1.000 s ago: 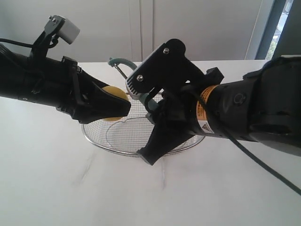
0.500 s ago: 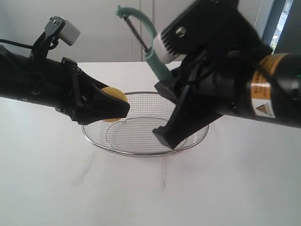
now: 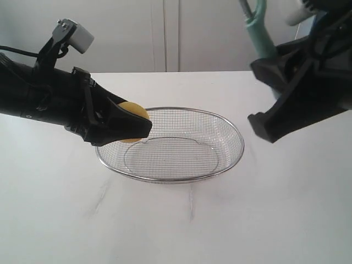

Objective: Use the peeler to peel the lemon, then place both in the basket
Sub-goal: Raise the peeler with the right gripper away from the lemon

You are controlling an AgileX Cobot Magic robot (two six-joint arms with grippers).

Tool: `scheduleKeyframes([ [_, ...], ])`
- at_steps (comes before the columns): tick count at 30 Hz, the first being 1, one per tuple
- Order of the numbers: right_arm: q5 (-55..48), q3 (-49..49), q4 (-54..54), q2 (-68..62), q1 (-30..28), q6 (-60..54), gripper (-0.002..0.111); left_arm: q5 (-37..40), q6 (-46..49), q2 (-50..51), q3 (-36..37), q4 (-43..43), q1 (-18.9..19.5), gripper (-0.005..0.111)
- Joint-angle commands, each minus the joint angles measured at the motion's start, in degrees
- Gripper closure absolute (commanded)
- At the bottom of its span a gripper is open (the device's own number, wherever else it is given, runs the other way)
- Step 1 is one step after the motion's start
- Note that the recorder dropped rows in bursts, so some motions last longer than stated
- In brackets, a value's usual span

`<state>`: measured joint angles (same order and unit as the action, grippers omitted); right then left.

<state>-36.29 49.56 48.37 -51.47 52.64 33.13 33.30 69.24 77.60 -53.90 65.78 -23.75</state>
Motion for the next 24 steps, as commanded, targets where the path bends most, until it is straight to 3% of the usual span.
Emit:
scheduleKeyframes([
  [1,-3.2,0.1,12.0,0.5,-0.7,9.3,0.108,1.3,-0.8,-0.3,0.2,1.1,0.3,0.107],
  [11,-1.7,3.2,14.4,-5.7,-7.0,9.6,0.108,1.7,-1.8,-0.3,0.2,1.1,0.3,0.107],
  [17,6.9,6.1,14.0,-14.1,-12.9,11.2,0.108,2.5,-1.8,-0.3,0.2,1.1,0.3,0.107],
  [24,14.4,10.0,1.4,-25.1,-20.1,8.8,0.108,1.5,-1.8,-2.6,0.2,-0.6,0.3,0.107],
])
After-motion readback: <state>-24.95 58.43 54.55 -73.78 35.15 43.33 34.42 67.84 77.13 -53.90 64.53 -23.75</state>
